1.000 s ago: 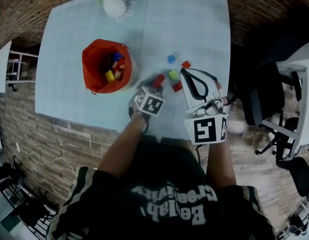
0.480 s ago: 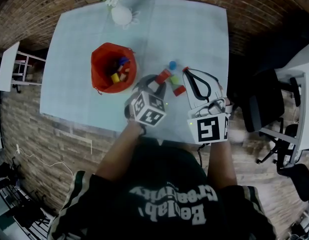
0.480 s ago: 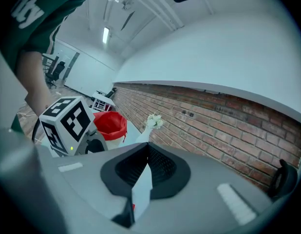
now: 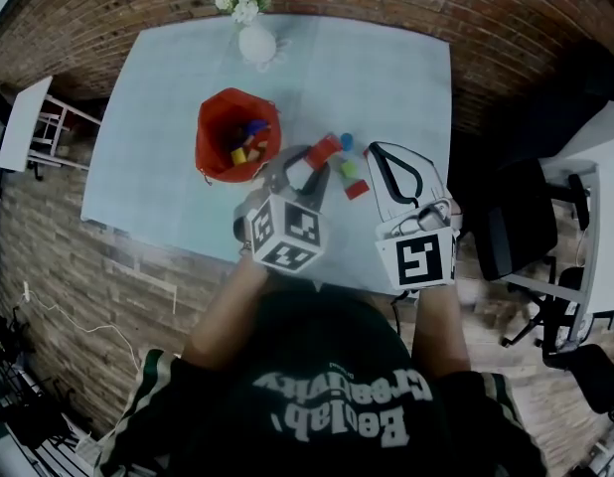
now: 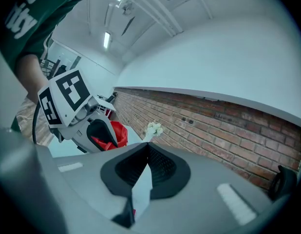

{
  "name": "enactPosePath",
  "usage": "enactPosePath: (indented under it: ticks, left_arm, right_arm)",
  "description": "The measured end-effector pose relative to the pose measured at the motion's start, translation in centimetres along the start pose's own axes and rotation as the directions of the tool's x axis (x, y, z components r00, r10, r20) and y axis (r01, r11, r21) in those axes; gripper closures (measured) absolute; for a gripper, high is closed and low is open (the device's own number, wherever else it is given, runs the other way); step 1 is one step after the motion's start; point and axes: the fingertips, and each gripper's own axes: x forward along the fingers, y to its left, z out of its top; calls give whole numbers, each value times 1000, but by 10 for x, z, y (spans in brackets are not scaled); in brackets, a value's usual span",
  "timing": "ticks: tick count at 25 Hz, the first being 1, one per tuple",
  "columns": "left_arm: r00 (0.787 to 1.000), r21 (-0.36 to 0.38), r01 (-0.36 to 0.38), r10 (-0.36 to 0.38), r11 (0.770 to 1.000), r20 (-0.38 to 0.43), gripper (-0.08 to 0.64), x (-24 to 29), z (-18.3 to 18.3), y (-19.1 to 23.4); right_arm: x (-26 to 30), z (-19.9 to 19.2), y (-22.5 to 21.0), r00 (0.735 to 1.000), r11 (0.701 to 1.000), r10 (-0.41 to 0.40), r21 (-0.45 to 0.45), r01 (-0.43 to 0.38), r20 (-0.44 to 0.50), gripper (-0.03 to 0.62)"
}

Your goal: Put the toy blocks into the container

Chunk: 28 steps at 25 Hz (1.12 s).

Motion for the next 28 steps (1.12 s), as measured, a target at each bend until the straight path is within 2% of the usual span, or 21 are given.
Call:
enactPosePath:
  ticks: [5,9,13,21,28]
  left_arm:
    - [996,35,-50,47,998,78,413,-28,21,5]
    - [983,54,-98,88,994,161,413,-54,40,10]
    - [970,53,-119,105,992,219,413,-71,62,16]
    - [971,43,-116,104,992,217,413,-71,51,38]
    - [974,22,-133,126,991,185,413,-76,28,86]
  right_arm:
    - [-8,15,4,999,1000,6,-24,-6,37,586]
    - [-13,23,8,998,999,7,-50,-4,60,586]
    - [-11,19,12,998,999,17,-36,-15,54,586]
    - [11,38,18,998,999,28,-42,-26,58,586]
    - [60,62,33,995,997,72,-39,-69,75,586]
